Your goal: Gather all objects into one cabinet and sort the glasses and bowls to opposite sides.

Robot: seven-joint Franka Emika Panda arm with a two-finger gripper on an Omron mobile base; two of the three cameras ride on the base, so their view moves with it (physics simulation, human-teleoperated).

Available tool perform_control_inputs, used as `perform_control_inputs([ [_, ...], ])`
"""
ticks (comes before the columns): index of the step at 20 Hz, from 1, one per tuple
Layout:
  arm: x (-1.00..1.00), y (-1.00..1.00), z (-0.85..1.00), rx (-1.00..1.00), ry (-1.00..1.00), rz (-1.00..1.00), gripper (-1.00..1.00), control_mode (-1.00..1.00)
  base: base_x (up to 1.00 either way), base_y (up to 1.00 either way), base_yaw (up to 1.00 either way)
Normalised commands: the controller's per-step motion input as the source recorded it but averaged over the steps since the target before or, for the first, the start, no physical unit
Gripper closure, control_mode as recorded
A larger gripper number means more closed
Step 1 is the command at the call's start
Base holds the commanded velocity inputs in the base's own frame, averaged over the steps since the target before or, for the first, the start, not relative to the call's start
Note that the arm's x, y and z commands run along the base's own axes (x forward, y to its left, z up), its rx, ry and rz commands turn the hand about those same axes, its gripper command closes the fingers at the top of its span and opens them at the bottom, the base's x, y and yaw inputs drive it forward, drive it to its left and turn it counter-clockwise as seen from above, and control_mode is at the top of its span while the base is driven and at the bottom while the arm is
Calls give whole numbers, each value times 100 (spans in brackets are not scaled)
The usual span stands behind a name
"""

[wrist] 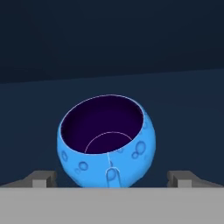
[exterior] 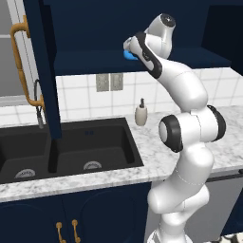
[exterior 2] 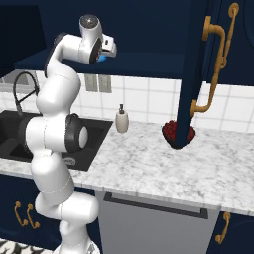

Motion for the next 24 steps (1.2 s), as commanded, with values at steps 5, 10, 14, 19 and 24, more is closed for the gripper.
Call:
perform_control_inputs([
  [5,0,0,0,0,0,0,-100,-100,0,0,0],
  [10,0,8,-1,1,0,0,100,-100,0,0,0],
  [14,0,8,-1,2,0,0,100,-100,0,0,0],
  [19,0,0,0,0,0,0,100,-100,0,0,0],
  [24,0,-10,-1,3,1,0,100,-100,0,0,0],
])
